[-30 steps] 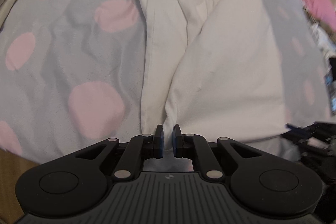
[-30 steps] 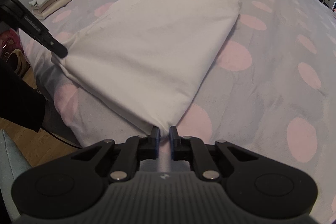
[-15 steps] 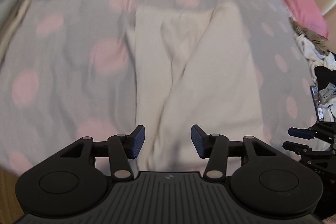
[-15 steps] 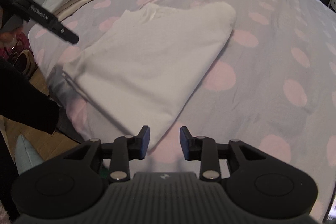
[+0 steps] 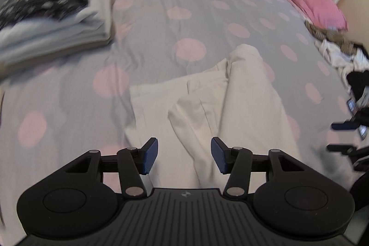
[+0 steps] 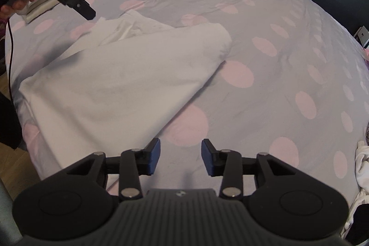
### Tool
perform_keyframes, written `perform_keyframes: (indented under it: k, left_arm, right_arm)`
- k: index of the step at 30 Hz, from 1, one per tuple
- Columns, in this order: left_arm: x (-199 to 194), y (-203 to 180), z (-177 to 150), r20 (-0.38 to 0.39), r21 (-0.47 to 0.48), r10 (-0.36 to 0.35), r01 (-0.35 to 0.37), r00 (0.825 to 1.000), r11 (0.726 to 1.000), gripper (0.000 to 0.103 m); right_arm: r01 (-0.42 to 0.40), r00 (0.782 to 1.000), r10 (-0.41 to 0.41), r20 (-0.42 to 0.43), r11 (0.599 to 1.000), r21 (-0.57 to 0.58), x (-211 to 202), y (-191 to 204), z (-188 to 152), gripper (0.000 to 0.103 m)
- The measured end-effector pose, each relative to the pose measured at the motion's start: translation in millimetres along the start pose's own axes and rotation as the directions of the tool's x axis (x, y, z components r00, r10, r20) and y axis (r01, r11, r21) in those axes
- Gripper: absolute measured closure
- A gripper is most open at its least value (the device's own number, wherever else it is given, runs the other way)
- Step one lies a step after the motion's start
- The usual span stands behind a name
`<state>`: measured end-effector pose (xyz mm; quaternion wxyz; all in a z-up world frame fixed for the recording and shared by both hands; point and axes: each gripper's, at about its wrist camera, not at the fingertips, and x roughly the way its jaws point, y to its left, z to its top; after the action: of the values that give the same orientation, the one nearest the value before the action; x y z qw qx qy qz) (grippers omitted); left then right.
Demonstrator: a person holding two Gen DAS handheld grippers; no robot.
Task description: Fold clothes
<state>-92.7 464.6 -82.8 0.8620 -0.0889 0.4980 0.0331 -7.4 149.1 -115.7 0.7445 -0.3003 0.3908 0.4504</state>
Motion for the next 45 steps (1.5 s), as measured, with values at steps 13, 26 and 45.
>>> perform_keyframes:
  k: [13,26,45]
  left_arm:
    - [79.4,-6.3,34.9,0.015,0.128,-0.095,0.092,0.995,0.987,0.049]
    - [95.3,-19.0,42.2,-0.004,0.161,-0.085,0.084,0.996,0.983,0.090]
    - [-0.5,-28.7,60.4,0.102,0.147,-0.122,0.106,0.987,0.983,0.094]
  right_arm:
    - [-0.122,0.992,0.124,-0.025,0.991,0.060,40.1,-6.4,22.1,0.059]
    - [-0.154,0.986,0.159,-0.047,0.983,0.101,56.3,-15.0,18.7,0.058]
    - [-0.153,0.987,0.156,-0.024,0.983,0.098,55.0,-4.8,20.4,0.049]
